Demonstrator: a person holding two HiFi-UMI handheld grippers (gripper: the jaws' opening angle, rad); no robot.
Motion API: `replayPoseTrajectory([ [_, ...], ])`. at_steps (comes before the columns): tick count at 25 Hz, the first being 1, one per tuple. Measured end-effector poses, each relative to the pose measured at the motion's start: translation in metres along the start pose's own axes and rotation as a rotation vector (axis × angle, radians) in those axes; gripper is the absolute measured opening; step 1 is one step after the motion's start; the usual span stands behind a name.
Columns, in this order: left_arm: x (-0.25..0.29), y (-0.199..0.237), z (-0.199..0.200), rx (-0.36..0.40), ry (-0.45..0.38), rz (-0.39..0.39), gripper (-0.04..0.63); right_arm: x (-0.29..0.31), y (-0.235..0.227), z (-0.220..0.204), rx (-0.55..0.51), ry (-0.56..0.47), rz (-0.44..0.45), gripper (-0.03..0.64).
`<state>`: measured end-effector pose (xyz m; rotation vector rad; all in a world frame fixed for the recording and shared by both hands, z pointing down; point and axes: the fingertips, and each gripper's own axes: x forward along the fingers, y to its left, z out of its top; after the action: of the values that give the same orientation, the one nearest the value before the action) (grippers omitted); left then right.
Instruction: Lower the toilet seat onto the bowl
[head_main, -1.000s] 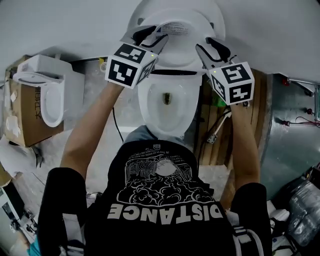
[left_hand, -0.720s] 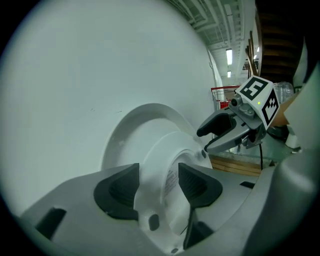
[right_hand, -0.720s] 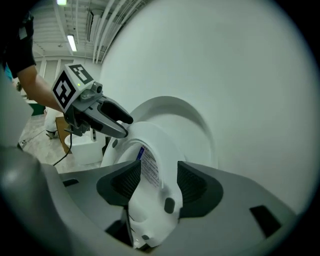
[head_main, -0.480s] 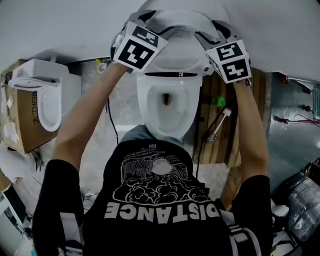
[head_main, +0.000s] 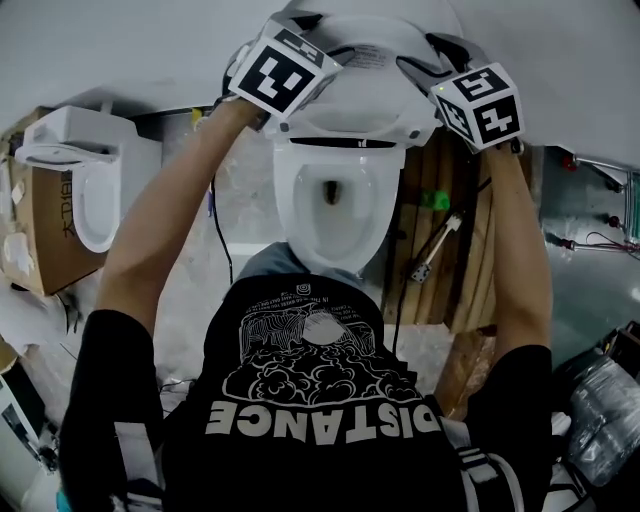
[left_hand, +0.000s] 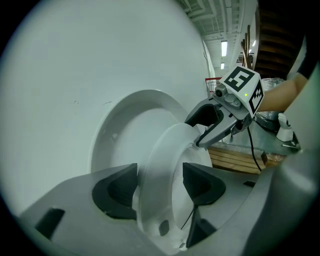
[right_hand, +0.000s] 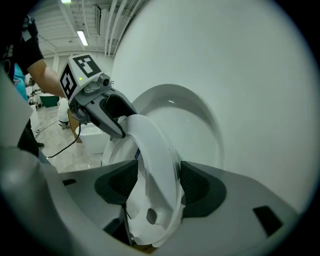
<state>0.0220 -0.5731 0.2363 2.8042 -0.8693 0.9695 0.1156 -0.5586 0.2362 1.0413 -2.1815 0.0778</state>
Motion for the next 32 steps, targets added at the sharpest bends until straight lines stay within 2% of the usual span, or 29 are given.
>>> replayPoseTrajectory([
  [5, -0.010, -0.010, -0.002, 0.026, 0.021, -0.018, 0.268, -0.013, 0.007, -0.003, -0.014, -0.003, 0.026, 0.250],
  [10, -0.024, -0.024, -0.004, 0.024, 0.023, 0.013, 0.245, -0.030, 0.020, -0.006, -0.008, -0.020, 0.043, 0.245],
  [12, -0.028, -0.030, -0.006, 0.028, 0.026, 0.019, 0.241, -0.036, 0.023, -0.008, -0.020, -0.020, 0.041, 0.225],
  [15, -0.036, -0.040, -0.009, 0.043, 0.038, 0.021, 0.236, -0.045, 0.025, -0.010, -0.032, -0.022, 0.036, 0.152],
  [28, -0.068, -0.085, -0.028, 0.102, 0.099, 0.037, 0.218, -0.077, 0.070, -0.025, -0.175, 0.001, 0.148, 0.141],
  [32, -0.080, -0.101, -0.036, 0.148, 0.123, 0.056, 0.185, -0.090, 0.089, -0.033, -0.222, -0.019, 0.179, 0.138],
])
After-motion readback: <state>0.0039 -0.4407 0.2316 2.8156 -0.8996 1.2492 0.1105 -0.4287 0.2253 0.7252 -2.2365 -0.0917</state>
